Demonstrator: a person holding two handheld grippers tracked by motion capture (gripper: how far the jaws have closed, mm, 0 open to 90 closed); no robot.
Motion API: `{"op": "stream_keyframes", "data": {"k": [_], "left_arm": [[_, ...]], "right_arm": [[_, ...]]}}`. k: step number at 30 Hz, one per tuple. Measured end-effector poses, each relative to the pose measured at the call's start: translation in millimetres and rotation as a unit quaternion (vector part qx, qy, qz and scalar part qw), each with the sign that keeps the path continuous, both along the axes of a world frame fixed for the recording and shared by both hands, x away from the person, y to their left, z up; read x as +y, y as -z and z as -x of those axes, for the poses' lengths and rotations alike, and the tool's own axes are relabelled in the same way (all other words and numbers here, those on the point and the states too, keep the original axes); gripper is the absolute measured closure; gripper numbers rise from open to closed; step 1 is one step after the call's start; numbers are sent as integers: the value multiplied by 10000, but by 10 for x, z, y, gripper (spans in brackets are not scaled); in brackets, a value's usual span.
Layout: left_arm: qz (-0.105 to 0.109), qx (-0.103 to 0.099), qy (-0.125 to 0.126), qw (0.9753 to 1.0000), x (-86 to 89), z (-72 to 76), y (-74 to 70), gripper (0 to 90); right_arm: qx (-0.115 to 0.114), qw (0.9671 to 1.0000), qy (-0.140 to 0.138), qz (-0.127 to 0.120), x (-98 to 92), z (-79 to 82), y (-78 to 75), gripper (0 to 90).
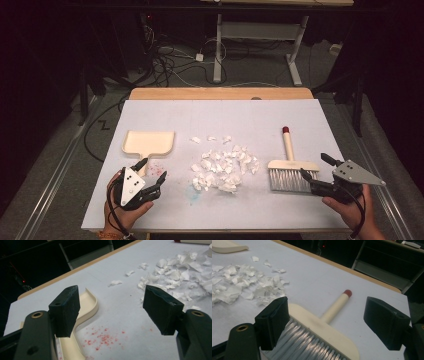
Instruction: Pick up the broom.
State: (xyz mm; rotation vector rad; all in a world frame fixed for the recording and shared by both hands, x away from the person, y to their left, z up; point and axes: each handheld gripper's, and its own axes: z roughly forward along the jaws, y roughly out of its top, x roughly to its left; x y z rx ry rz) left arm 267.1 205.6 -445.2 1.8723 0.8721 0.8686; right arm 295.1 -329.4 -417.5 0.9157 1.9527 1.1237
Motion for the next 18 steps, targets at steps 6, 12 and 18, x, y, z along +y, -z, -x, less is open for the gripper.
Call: {"op": "stream_keyframes", "data": {"k": [6, 12, 18], "left_arm": [[0, 46, -60, 10000, 9, -33, -20, 248], [-121, 209, -45, 9997, 4, -15, 18, 214], [-148, 267, -64, 9995, 15, -8, 33, 202]], "right_arm": [[27, 10000, -61, 36, 9, 13, 29, 209], [24, 10000, -17, 63, 2, -22, 9, 202], [59, 9999, 39, 99, 13, -64, 17, 195]]}}
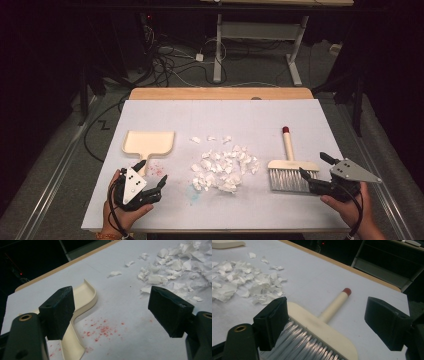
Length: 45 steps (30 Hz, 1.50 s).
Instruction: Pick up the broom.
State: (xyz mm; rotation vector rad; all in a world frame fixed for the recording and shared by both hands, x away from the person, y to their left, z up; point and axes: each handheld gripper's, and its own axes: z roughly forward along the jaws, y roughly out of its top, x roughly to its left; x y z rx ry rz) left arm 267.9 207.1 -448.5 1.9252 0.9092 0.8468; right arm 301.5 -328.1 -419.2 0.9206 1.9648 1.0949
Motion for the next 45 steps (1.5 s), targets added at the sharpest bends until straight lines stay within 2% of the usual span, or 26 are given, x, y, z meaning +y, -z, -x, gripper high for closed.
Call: {"op": "stream_keyframes", "data": {"k": [4, 11, 12, 13, 15, 18, 19, 22, 23, 24, 25, 26, 27, 28, 29, 30, 32, 33, 36, 37, 38, 39, 40, 41, 43, 45], "left_arm": [[-92, 118, 28, 9999, -24, -38, 36, 194], [-208, 160, 96, 9996, -73, -47, 59, 194], [-216, 157, 80, 9996, -77, -49, 60, 193], [-213, 142, 60, 9997, -78, -49, 59, 193], [-195, 133, 72, 9997, -81, -54, 55, 193], [-237, 141, 90, 9996, -96, -58, 61, 193], [-253, 134, 106, 9995, -100, -57, 64, 193], [-269, 136, 131, 9995, -112, -56, 69, 194], [-270, 132, 135, 9995, -115, -54, 68, 194], [-264, 134, 138, 9995, -117, -55, 67, 193], [-265, 143, 132, 9995, -120, -55, 67, 193], [-279, 142, 134, 9994, -122, -54, 67, 193], [-303, 134, 141, 9994, -125, -49, 64, 194], [-294, 136, 134, 9994, -127, -49, 66, 194], [-294, 136, 134, 9994, -127, -49, 66, 194], [-292, 136, 135, 9994, -129, -51, 67, 194], [-311, 143, 136, 9993, -132, -53, 69, 194], [-311, 143, 136, 9993, -132, -53, 69, 194], [-331, 167, 163, 9992, -130, -48, 75, 194], [-329, 174, 172, 9992, -129, -47, 78, 194], [-332, 182, 179, 9991, -129, -47, 79, 194], [-347, 181, 174, 9991, -131, -48, 79, 194], [-355, 179, 174, 9991, -133, -47, 78, 194], [-353, 186, 183, 9990, -138, -47, 79, 194], [-374, 200, 193, 9989, -148, -50, 84, 193], [-375, 193, 200, 9989, -155, -56, 87, 193]], "right_arm": [[120, 9999, 19, 34, 16, -59, 35, 185], [270, 9994, 141, 151, 28, -119, 56, 204], [419, 9987, 176, 238, 37, -170, 62, 213], [419, 9987, 176, 238, 37, -170, 62, 213], [577, 9974, 294, 301, 53, -255, 64, 215], [926, 9939, 553, 245, 74, -457, 35, 230], [926, 9939, 553, 245, 74, -457, 35, 230], [1240, 9898, 666, 226, 99, -608, 35, 291], [1335, 9883, 691, 252, 115, -660, 41, 285], [1525, 9848, 762, 333, 154, -784, 54, 295], [1525, 9848, 762, 333, 154, -784, 54, 295], [1753, 9808, 780, 345, 193, -920, 71, 307], [1880, 9786, 763, 351, 217, -987, 84, 326], [1957, 9764, 813, 420, 246, -1054, 103, 334], [1957, 9764, 813, 420, 246, -1054, 103, 334], [2132, 9714, 909, 513, 297, -1190, 150, 336], [2322, 9658, 1035, 513, 332, -1305, 199, 360], [2322, 9658, 1035, 513, 332, -1305, 199, 360], [2510, 9592, 1180, 553, 345, -1432, 250, 362], [2652, 9552, 1207, 514, 350, -1485, 285, 378], [2726, 9532, 1188, 535, 359, -1509, 313, 427], [2726, 9532, 1188, 535, 359, -1509, 313, 427], [2812, 9508, 1151, 606, 370, -1528, 338, 459], [2837, 9514, 1042, 592, 380, -1540, 330, 528], [2844, 9510, 985, 702, 414, -1533, 322, 552], [2824, 9528, 912, 640, 433, -1533, 330, 600]]}}
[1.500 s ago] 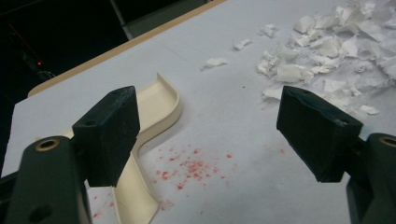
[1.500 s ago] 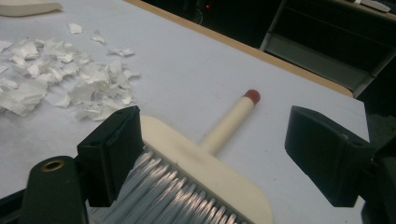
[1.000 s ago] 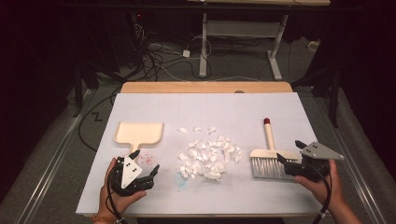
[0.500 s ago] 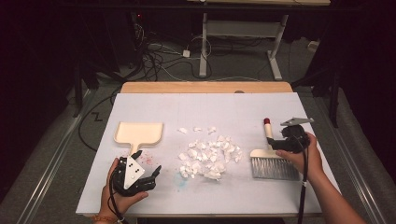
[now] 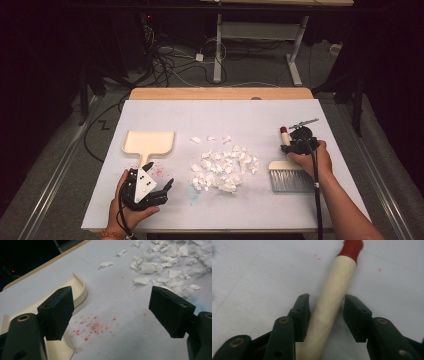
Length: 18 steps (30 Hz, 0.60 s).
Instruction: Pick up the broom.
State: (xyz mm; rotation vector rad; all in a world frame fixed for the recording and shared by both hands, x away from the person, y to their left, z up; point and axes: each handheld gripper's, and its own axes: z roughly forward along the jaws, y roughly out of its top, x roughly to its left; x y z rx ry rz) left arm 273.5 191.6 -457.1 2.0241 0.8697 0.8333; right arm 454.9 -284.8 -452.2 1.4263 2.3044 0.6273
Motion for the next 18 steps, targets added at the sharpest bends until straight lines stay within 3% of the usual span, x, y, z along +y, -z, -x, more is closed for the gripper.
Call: {"op": "stream_keyframes", "data": {"k": [4, 14, 18], "left_arm": [[-27, 15, 59, 10000, -25, -3, -4, 194], [29, 74, 110, 9999, -32, -7, -1, 194], [21, 61, 86, 9999, -24, -6, -8, 194]], "right_arm": [[7, 9998, -55, -206, -25, 9, 8, 699], [-48, 9996, -176, -212, -38, 17, 6, 702], [-264, 9990, -240, -286, -47, 69, -52, 702]]}}
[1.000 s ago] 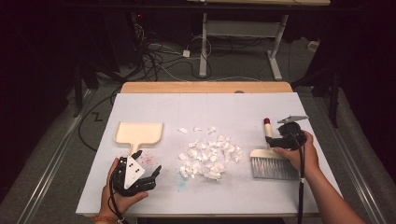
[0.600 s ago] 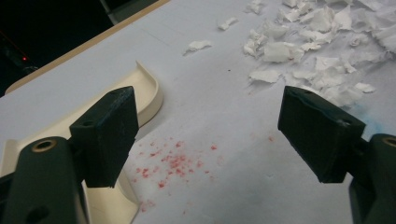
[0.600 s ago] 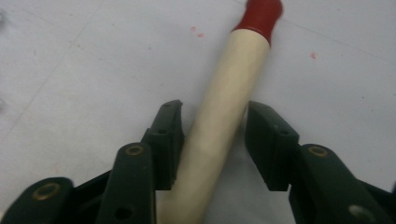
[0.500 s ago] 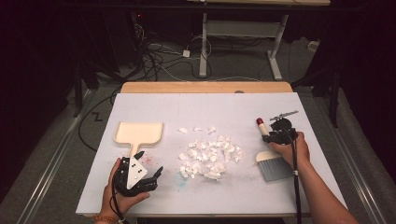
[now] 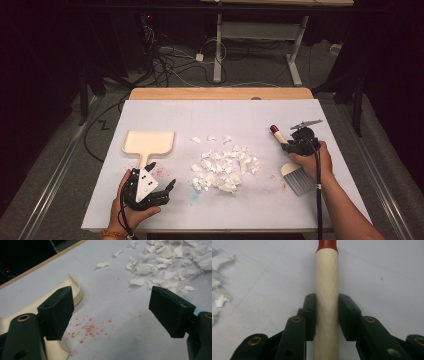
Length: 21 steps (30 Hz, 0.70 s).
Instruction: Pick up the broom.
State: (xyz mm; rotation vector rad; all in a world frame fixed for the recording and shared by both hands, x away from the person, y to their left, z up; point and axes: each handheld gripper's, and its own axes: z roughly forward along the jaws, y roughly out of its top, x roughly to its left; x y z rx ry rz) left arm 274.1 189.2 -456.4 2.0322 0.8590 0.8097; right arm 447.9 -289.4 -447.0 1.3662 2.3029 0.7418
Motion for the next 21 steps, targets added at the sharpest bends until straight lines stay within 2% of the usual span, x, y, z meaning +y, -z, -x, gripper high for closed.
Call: {"op": "stream_keyframes", "data": {"k": [2, 3, 4, 7, 8, 10, 13, 15, 17, 19, 21], "left_arm": [[-5, 5, -9, 10000, 7, 4, -2, 194], [-5, 5, -9, 10000, 7, 4, -2, 194], [8, 7, -30, 10000, 15, 2, -3, 194], [37, 0, -40, 10000, 21, 6, -10, 197], [37, 0, -40, 10000, 21, 6, -10, 197], [31, -2, -34, 10000, 18, 8, -10, 197], [35, 3, -18, 10000, 5, 3, -15, 197], [54, -12, -33, 10000, -3, 3, -24, 197], [83, -2, -38, 10000, -9, 1, -28, 198], [123, 5, -16, 9999, -23, -3, -39, 198], [160, 13, 9, 9999, -52, -6, -61, 198]], "right_arm": [[-203, 9998, -1, -65, -20, 45, -60, 702], [-203, 9998, -1, -65, -20, 45, -60, 702], [-394, 9991, 31, -137, -52, 89, -126, 703], [-639, 9975, 61, -306, -108, 160, -209, 704], [-639, 9975, 61, -306, -108, 160, -209, 704], [-857, 9953, 68, -436, -141, 239, -294, 705], [-1067, 9929, 31, -527, -153, 304, -377, 705], [-1132, 9918, -10, -587, -156, 339, -438, 706], [-1301, 9893, 12, -656, -154, 382, -491, 707], [-1310, 9892, -27, -655, -154, 393, -517, 706], [-1492, 9859, -28, -762, -153, 447, -592, 707]]}}
